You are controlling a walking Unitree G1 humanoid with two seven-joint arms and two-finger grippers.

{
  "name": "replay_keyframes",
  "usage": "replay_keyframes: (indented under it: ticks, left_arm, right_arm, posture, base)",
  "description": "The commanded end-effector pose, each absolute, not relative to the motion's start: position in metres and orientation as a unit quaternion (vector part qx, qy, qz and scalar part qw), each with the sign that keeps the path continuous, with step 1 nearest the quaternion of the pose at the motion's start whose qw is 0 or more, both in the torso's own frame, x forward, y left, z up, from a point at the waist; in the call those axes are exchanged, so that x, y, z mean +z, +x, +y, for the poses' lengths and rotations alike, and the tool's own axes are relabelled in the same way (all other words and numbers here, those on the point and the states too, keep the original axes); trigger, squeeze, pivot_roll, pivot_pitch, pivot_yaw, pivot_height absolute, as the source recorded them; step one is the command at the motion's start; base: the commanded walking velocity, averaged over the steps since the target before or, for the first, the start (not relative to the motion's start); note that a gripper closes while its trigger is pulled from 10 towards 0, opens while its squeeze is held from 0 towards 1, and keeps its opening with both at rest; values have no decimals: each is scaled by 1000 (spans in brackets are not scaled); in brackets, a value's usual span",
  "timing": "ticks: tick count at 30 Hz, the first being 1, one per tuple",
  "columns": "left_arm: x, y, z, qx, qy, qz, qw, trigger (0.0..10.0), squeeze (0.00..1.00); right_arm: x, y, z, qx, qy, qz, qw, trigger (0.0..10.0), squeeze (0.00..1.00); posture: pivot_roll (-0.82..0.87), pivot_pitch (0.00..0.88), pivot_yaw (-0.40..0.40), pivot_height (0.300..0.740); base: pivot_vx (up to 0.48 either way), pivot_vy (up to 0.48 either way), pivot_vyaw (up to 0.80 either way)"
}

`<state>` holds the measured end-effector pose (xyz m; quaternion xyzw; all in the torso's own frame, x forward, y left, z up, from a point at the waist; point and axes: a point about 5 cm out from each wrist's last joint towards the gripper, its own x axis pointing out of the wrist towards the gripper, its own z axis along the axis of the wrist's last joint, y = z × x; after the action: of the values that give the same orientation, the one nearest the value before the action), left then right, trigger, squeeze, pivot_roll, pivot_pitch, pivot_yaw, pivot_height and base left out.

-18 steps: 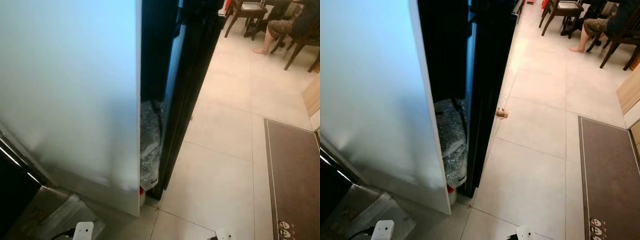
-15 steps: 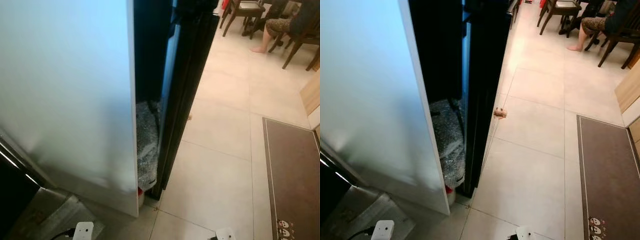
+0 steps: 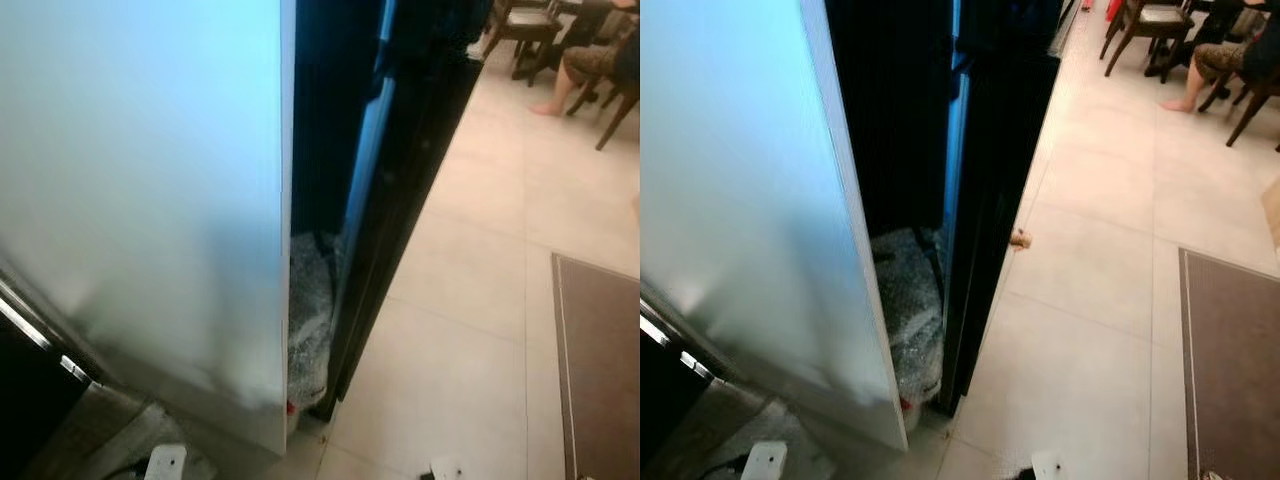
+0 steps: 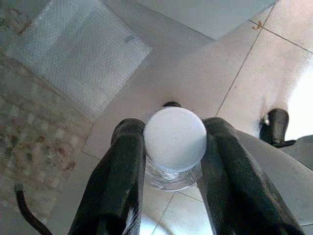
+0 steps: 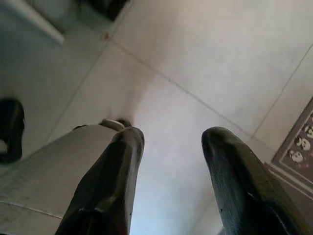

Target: Restocking fridge

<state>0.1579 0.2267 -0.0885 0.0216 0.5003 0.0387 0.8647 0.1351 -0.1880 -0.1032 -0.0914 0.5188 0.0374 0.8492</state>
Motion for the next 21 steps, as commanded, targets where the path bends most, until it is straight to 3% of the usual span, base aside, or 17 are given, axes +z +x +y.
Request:
replay_keyframes:
  ticks: [1,14,21]
  left_arm:
    - [-90,157,223,32,23,503,864,10000,0]
    - [-89,158,223,32,28,504,863,10000,0]
    - [-89,158,224,34,27,504,863,10000,0]
  right_arm:
    - [-105,128,-193,30,-90,527,845,10000,0]
    - [-105,128,-194,22,-87,527,845,10000,0]
    - [-104,125,-195,-80,-15,498,864,10000,0]
  posture:
    - [44,42,-66,740]
    - [43,59,-68,740]
    - [35,67,-66,740]
  base:
    - [289,0,0]
    - [19,0,0]
    - [0,0,0]
